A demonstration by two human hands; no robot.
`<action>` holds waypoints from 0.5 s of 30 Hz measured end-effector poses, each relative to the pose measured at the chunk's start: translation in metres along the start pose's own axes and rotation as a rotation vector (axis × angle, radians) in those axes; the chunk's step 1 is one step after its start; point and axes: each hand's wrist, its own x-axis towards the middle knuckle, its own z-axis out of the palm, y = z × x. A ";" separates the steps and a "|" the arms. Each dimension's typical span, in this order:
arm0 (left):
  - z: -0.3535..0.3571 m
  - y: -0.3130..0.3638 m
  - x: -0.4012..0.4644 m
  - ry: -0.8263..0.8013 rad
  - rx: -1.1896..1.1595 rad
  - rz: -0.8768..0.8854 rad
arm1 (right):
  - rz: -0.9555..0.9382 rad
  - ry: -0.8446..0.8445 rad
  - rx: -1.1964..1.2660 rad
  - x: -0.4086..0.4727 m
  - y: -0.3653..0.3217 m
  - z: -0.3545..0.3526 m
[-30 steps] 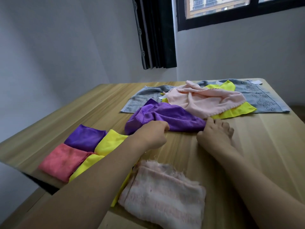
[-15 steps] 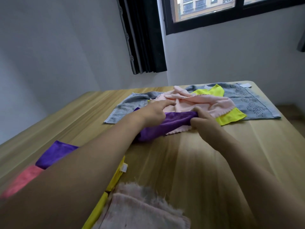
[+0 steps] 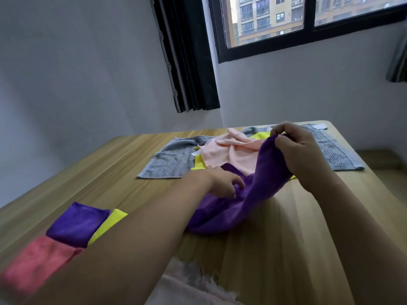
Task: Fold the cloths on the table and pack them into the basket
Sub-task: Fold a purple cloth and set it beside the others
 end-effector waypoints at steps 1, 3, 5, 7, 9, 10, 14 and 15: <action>0.007 0.001 0.006 0.036 0.048 0.000 | -0.015 0.022 -0.077 0.002 0.001 -0.005; 0.016 -0.002 0.011 0.155 0.050 0.016 | -0.038 0.042 -0.198 0.004 0.001 -0.007; 0.016 -0.002 0.014 0.308 0.027 0.035 | -0.034 0.052 -0.285 0.005 0.000 -0.008; 0.012 -0.002 0.020 0.459 -0.001 0.041 | -0.024 0.044 -0.354 0.006 0.000 -0.005; 0.009 -0.002 0.025 0.509 -0.042 -0.001 | -0.011 0.026 -0.398 0.006 0.000 -0.001; 0.009 -0.002 0.028 0.489 -0.056 -0.029 | -0.002 0.016 -0.410 0.006 0.001 0.001; 0.014 0.002 0.033 0.442 0.017 -0.103 | 0.039 -0.020 -0.415 0.006 0.002 0.004; 0.016 0.002 0.032 0.485 0.058 -0.107 | 0.044 -0.017 -0.406 0.006 0.002 0.004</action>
